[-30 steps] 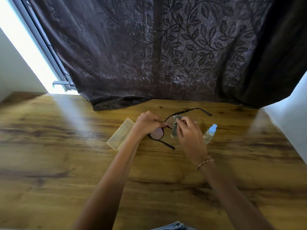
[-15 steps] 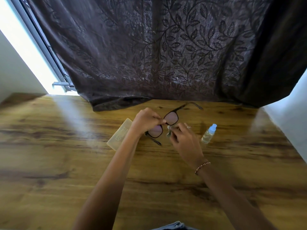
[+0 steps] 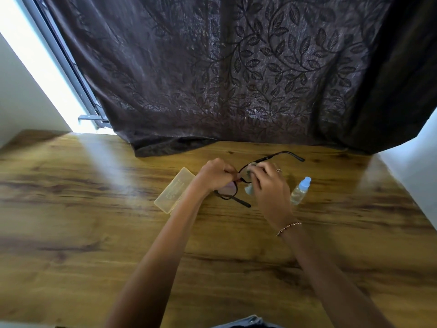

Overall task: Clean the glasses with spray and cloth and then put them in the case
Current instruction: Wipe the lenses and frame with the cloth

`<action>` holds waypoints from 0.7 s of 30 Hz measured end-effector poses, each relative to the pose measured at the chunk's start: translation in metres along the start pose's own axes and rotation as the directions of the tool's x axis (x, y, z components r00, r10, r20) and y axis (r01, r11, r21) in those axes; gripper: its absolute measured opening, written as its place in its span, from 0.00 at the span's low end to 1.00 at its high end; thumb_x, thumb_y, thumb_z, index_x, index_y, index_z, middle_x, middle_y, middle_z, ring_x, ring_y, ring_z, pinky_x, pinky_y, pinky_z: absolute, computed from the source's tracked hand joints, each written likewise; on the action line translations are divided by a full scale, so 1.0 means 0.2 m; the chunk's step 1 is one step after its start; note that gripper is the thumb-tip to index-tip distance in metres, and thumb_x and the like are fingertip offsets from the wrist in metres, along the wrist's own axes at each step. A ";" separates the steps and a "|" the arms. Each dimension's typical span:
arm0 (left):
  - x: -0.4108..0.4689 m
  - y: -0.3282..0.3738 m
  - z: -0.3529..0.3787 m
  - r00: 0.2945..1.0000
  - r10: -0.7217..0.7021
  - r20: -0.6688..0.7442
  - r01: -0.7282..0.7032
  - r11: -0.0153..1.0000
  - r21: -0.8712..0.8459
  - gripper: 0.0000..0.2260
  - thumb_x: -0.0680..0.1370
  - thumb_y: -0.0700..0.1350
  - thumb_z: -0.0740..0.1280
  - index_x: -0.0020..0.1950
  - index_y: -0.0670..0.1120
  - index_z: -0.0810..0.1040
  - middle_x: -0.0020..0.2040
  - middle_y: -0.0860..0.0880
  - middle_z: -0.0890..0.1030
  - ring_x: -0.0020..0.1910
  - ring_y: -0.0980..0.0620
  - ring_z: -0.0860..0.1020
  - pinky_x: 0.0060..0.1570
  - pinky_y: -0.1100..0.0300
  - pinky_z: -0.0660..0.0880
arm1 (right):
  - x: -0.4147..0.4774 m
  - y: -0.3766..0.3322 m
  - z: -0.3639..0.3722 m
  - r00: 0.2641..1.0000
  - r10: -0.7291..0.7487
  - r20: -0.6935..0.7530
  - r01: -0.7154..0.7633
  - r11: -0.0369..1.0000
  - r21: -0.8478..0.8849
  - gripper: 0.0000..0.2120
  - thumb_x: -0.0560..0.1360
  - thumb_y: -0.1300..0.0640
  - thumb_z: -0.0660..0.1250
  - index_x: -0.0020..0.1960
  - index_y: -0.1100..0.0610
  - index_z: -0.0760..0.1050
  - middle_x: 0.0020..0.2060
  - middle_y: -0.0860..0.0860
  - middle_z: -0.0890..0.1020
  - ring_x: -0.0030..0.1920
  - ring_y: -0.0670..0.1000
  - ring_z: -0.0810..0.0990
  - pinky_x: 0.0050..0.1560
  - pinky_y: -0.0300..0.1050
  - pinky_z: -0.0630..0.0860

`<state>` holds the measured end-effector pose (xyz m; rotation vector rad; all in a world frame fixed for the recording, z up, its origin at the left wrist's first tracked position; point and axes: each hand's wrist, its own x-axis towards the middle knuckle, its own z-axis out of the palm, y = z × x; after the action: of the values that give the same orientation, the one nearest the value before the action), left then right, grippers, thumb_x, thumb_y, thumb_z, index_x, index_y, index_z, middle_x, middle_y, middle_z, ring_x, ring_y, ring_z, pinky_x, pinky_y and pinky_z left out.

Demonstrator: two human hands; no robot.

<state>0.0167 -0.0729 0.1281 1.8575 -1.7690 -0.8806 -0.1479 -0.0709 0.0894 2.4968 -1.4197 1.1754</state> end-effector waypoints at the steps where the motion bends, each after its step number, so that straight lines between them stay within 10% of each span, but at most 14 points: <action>1: 0.00 0.00 0.00 1.000 -0.001 -0.004 0.001 1.000 -0.019 0.07 0.76 0.47 0.68 0.48 0.47 0.85 0.46 0.48 0.84 0.50 0.49 0.79 0.52 0.54 0.75 | 0.00 0.00 0.00 1.000 0.018 -0.011 -0.018 1.000 -0.020 0.06 0.74 0.65 0.69 0.51 0.61 0.81 0.45 0.53 0.80 0.42 0.52 0.79 0.39 0.41 0.77; 13: -0.01 -0.02 0.01 0.994 0.046 -0.097 -0.057 0.992 -0.116 0.07 0.75 0.46 0.70 0.48 0.46 0.85 0.44 0.51 0.85 0.46 0.55 0.80 0.47 0.62 0.74 | 0.02 -0.01 -0.04 1.000 0.015 0.025 -0.012 0.995 -0.098 0.05 0.73 0.65 0.69 0.49 0.61 0.81 0.43 0.54 0.78 0.42 0.52 0.79 0.36 0.44 0.78; 21: -0.02 -0.03 0.03 0.990 -0.030 -0.141 -0.014 0.953 -0.302 0.06 0.74 0.47 0.72 0.48 0.47 0.86 0.43 0.50 0.85 0.46 0.56 0.79 0.47 0.63 0.73 | -0.01 -0.06 -0.08 1.000 -0.009 -0.013 0.012 0.977 0.213 0.08 0.75 0.64 0.67 0.53 0.61 0.81 0.46 0.52 0.80 0.47 0.49 0.79 0.49 0.45 0.77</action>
<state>0.0166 -0.0677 0.1201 1.6839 -1.4503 -0.9364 -0.1484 -0.0559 0.1026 2.6248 -1.3411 1.4083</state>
